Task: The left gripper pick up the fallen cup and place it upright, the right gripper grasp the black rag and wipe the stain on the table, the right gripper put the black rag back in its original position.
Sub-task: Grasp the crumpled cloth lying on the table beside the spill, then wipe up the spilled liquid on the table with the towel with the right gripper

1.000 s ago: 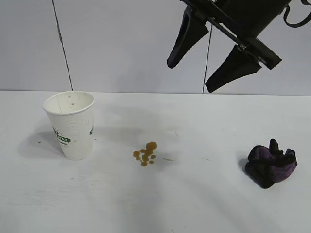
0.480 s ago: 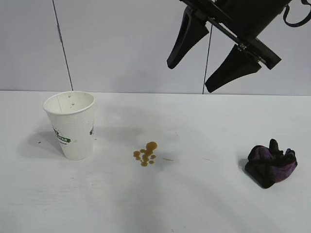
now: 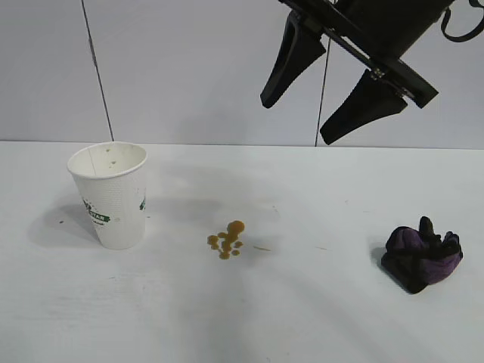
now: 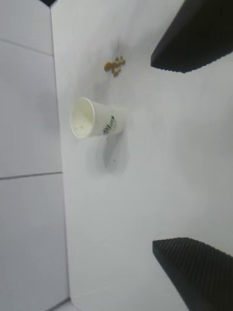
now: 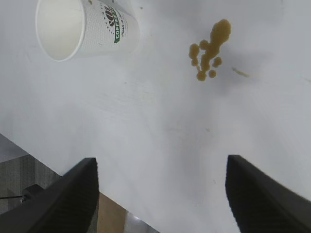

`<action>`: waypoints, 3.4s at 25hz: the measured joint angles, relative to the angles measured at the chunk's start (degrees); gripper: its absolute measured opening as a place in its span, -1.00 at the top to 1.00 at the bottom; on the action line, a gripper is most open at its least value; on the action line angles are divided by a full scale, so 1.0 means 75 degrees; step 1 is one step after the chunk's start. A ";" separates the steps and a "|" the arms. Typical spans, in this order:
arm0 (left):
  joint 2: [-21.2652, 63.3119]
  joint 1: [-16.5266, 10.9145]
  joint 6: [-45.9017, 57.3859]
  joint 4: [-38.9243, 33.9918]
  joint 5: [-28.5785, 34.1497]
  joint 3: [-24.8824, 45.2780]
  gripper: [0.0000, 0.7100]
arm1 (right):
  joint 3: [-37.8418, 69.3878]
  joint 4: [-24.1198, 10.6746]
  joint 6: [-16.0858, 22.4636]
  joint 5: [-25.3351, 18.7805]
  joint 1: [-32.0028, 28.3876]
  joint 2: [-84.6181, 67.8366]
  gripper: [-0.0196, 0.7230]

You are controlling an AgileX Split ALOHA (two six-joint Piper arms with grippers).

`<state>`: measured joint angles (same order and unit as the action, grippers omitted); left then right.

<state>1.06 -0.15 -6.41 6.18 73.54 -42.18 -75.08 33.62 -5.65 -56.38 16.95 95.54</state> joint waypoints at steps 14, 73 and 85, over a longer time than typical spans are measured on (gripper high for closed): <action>0.0000 0.0000 0.0346 -0.0824 -0.0990 0.1840 -0.87 | 0.0000 -0.0045 -0.0039 0.0000 0.0000 0.0000 -0.41; 0.0000 0.0000 0.0513 -0.1059 -0.1180 0.1956 -0.87 | 0.0758 -0.5553 0.2395 0.0691 -0.0536 0.2397 0.72; 0.0000 0.0000 0.0519 -0.1059 -0.1180 0.1956 -0.87 | 0.0138 -0.2398 0.0753 0.0628 -0.0519 0.1139 0.72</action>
<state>1.06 -0.15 -2.51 -1.76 64.69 -27.51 -74.04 15.64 0.00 -51.67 13.05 104.08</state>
